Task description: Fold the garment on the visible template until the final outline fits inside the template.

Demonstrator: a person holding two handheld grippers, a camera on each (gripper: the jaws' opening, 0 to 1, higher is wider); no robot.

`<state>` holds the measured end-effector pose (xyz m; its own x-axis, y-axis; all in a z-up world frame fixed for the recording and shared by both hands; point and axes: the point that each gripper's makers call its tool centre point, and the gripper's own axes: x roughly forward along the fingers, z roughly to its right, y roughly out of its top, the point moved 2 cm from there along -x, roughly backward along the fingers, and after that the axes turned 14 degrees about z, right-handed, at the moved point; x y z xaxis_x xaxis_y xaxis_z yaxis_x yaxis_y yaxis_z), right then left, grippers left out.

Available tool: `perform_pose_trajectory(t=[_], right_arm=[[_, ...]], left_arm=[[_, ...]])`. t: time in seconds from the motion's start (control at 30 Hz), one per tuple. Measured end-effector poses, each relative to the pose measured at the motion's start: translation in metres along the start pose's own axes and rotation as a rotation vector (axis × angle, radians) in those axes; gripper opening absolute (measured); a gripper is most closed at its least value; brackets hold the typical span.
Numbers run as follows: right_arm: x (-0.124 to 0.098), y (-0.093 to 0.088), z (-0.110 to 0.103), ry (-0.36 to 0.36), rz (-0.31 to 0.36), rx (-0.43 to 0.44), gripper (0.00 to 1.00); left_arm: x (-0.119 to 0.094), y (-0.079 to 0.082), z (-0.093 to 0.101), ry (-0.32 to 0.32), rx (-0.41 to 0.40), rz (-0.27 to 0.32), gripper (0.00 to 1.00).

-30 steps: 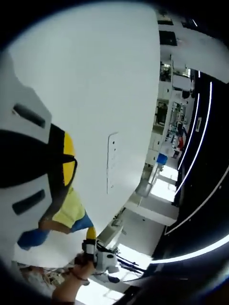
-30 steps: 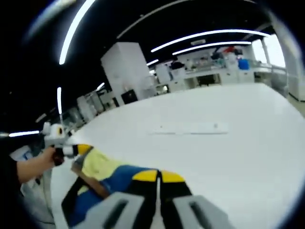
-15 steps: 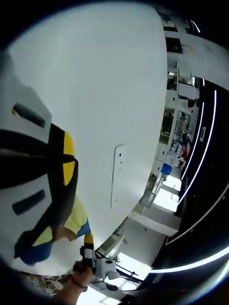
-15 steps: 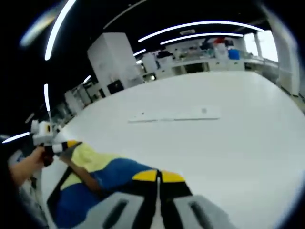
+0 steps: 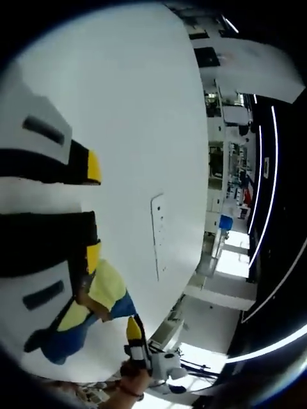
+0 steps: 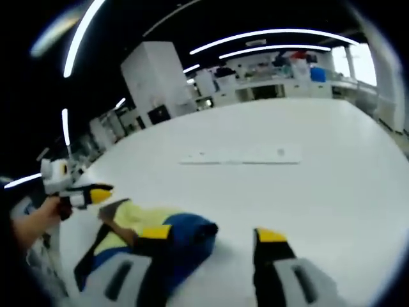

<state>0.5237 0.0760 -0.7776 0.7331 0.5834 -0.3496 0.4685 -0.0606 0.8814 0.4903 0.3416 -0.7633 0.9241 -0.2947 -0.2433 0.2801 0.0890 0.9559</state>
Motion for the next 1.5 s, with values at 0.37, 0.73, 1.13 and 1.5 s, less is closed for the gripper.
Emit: perform_pose_trajectory(t=[0.37, 0.73, 1.13, 1.5], right_arm=[[-0.039, -0.013, -0.066, 0.207, -0.075, -0.094, 0.81], [-0.069, -0.03, -0.11, 0.337, -0.117, -0.117, 0.76], [-0.095, -0.067, -0.139, 0.389, -0.188, -0.268, 0.59], [-0.102, -0.081, -0.144, 0.373, -0.173, -0.34, 0.41]], left_arm=[[-0.031, 0.012, 0.038, -0.12, 0.061, 0.011, 0.51], [-0.063, 0.012, 0.074, -0.185, 0.083, 0.032, 0.5], [-0.089, -0.01, 0.1, -0.239, 0.08, -0.008, 0.45], [-0.103, -0.041, 0.131, -0.288, 0.099, -0.067, 0.42]])
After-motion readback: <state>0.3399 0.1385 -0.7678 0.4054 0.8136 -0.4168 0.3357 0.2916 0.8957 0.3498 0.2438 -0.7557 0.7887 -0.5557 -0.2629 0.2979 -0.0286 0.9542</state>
